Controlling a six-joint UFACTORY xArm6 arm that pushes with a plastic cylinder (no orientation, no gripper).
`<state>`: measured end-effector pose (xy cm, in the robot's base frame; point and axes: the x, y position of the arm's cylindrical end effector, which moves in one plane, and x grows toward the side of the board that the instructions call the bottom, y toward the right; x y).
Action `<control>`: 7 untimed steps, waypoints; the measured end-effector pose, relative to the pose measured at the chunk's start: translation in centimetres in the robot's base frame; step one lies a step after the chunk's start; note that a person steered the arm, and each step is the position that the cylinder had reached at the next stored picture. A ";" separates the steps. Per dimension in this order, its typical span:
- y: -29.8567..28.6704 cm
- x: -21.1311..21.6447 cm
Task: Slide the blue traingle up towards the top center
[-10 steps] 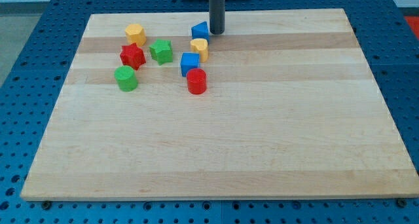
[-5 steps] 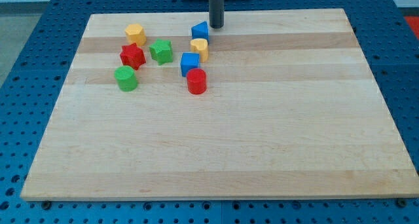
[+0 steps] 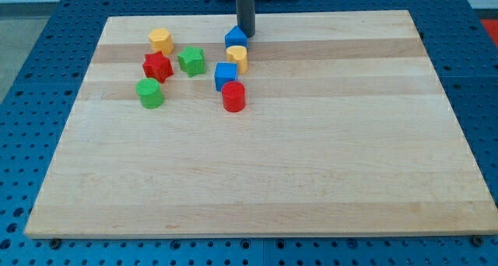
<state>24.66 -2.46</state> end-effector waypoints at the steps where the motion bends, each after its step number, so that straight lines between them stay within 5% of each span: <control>1: -0.2 0.1; 5: 0.1 1.5; 7: 11.0 1.2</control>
